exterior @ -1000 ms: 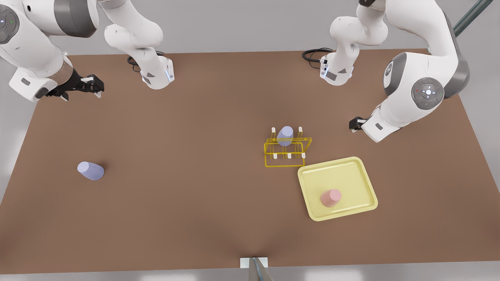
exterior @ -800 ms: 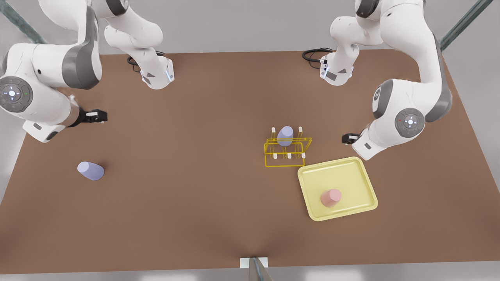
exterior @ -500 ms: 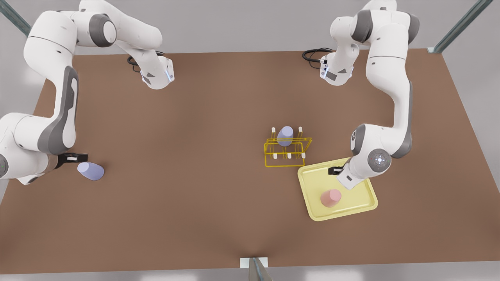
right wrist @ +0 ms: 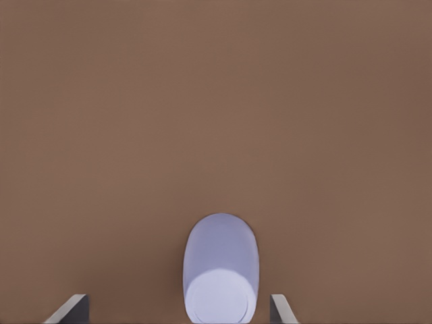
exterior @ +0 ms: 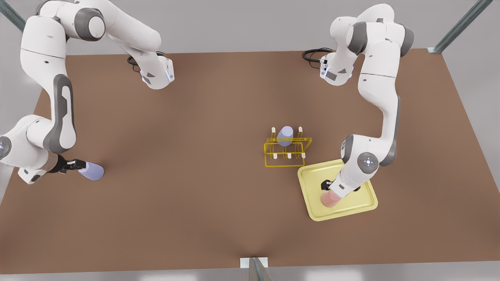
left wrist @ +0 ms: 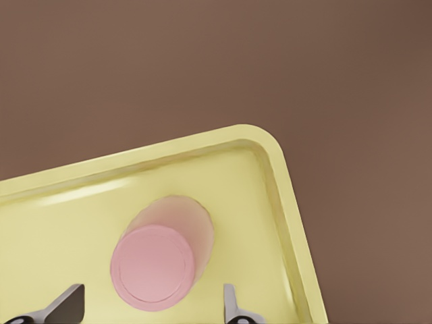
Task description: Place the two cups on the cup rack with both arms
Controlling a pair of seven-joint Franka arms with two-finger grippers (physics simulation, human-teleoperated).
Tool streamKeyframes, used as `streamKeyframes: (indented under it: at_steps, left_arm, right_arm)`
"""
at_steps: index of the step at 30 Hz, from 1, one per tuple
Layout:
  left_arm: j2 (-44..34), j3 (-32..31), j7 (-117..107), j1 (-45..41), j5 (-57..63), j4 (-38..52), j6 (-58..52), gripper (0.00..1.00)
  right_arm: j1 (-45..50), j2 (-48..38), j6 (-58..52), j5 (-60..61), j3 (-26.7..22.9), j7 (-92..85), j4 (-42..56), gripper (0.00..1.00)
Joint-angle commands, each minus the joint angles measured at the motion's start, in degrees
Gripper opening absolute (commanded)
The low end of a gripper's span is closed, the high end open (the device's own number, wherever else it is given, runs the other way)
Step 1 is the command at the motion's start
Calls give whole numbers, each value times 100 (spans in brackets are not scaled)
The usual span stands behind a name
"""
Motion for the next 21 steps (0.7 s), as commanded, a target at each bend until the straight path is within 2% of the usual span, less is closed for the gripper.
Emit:
streamKeyframes:
  at_steps: [1, 21]
  left_arm:
    - [109, 0, -70, 4, 18, 108, 169, 100]
    - [487, 0, -289, 4, 18, 196, 186, 100]
  right_arm:
    - [-34, -43, 1067, 457, 0, -2497, -245, 100]
    - [-113, 255, 1444, 422, -395, -2356, -948, 100]
